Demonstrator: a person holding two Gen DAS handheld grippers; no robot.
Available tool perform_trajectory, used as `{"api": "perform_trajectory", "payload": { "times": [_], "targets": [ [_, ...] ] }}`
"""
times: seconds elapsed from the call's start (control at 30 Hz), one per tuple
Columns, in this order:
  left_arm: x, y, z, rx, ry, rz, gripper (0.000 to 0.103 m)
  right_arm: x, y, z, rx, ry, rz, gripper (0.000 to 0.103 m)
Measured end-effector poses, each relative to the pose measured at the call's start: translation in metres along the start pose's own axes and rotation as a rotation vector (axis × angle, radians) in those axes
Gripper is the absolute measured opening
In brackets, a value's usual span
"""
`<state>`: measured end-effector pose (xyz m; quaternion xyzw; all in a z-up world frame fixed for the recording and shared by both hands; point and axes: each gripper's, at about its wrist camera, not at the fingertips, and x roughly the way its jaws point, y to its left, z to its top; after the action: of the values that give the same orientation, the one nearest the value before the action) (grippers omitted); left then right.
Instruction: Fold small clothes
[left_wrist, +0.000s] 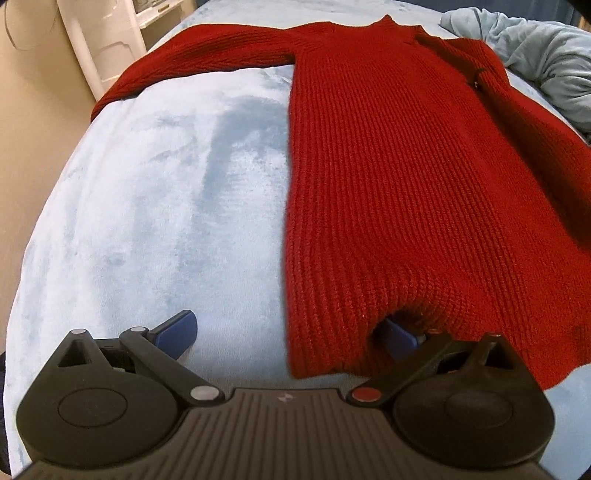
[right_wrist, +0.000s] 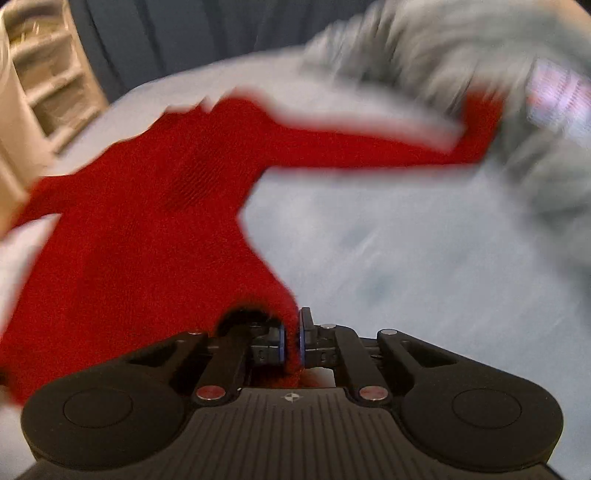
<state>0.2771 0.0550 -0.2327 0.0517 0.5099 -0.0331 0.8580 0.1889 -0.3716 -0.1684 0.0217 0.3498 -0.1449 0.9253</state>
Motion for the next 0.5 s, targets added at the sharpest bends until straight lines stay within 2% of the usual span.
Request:
{"api": "perform_trajectory", "payload": {
  "times": [0.03, 0.1, 0.13, 0.23, 0.3, 0.37, 0.4, 0.43, 0.47, 0.5],
  "targets": [
    [-0.001, 0.001, -0.001, 0.01, -0.002, -0.01, 0.103, 0.002, -0.014, 0.008, -0.013, -0.009, -0.071, 0.006],
    [0.0, 0.002, -0.004, 0.036, -0.001, -0.029, 0.103, 0.015, -0.047, 0.02, 0.084, 0.053, -0.059, 0.006],
    [0.0, 0.001, -0.006, 0.042, -0.007, -0.029, 0.103, 0.019, -0.053, 0.023, 0.093, 0.067, -0.048, 0.006],
    [-0.001, -0.004, -0.009, 0.038, -0.022, -0.025, 0.103, 0.027, -0.041, 0.028, 0.011, 0.056, -0.065, 0.006],
    [-0.001, -0.009, -0.01, 0.06, -0.029, -0.026, 0.103, 0.031, -0.034, 0.031, 0.005, 0.055, -0.063, 0.006],
    [-0.003, -0.017, -0.012, 0.123, -0.061, -0.02, 0.103, 0.036, -0.032, 0.033, 0.026, 0.06, -0.068, 0.006],
    [-0.005, -0.021, -0.013, 0.162, -0.088, -0.001, 0.099, 0.038, -0.033, 0.033, 0.037, 0.063, -0.073, 0.006],
    [-0.005, -0.025, -0.015, 0.193, -0.112, 0.005, 0.093, 0.038, -0.034, 0.032, 0.05, 0.066, -0.075, 0.006],
    [-0.006, -0.028, -0.015, 0.216, -0.128, -0.014, 0.067, 0.038, -0.037, 0.03, 0.068, 0.072, -0.073, 0.006],
    [-0.007, -0.03, -0.015, 0.221, -0.129, -0.055, 0.036, 0.041, -0.041, 0.03, 0.092, 0.085, -0.071, 0.006]
  ]
}}
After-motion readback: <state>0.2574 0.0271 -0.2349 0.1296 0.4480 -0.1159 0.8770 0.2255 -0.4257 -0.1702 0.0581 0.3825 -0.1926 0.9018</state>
